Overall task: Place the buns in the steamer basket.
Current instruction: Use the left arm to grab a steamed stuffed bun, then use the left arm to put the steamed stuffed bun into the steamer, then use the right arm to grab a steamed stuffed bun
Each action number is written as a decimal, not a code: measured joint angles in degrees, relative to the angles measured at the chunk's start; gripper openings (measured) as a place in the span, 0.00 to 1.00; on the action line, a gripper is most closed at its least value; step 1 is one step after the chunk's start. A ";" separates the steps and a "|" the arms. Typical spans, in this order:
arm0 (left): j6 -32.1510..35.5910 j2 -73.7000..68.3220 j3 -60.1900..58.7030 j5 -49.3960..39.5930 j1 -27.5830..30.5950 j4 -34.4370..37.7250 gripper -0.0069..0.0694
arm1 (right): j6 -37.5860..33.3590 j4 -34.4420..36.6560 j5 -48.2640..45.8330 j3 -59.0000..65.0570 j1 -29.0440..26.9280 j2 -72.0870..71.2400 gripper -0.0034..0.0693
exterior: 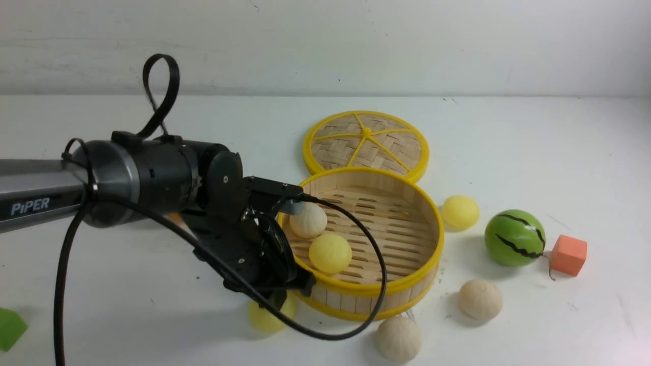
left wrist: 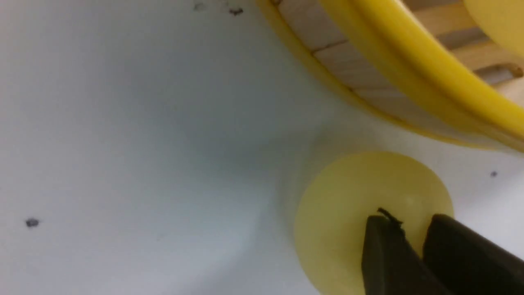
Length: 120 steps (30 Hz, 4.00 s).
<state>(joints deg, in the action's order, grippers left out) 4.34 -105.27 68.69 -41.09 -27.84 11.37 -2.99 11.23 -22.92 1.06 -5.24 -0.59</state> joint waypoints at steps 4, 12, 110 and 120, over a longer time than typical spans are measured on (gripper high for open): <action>-0.66 1.85 0.13 -2.44 0.00 -1.03 0.07 | 0.00 0.00 0.00 0.00 0.00 0.00 0.38; -1.30 9.28 9.60 -12.91 -0.47 -0.80 0.07 | 0.00 0.00 0.00 0.00 0.00 0.00 0.38; -2.74 81.77 -56.17 37.95 -11.47 4.55 0.07 | -8.38 23.70 -29.57 -40.85 1.20 42.27 0.38; -2.74 81.77 -56.17 37.88 -11.47 4.55 0.08 | -6.14 16.91 -36.56 -58.17 19.46 76.77 0.38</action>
<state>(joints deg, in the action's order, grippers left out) 1.60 -23.50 12.52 -3.21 -39.30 15.92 -9.14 28.15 -59.48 -57.11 14.22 76.18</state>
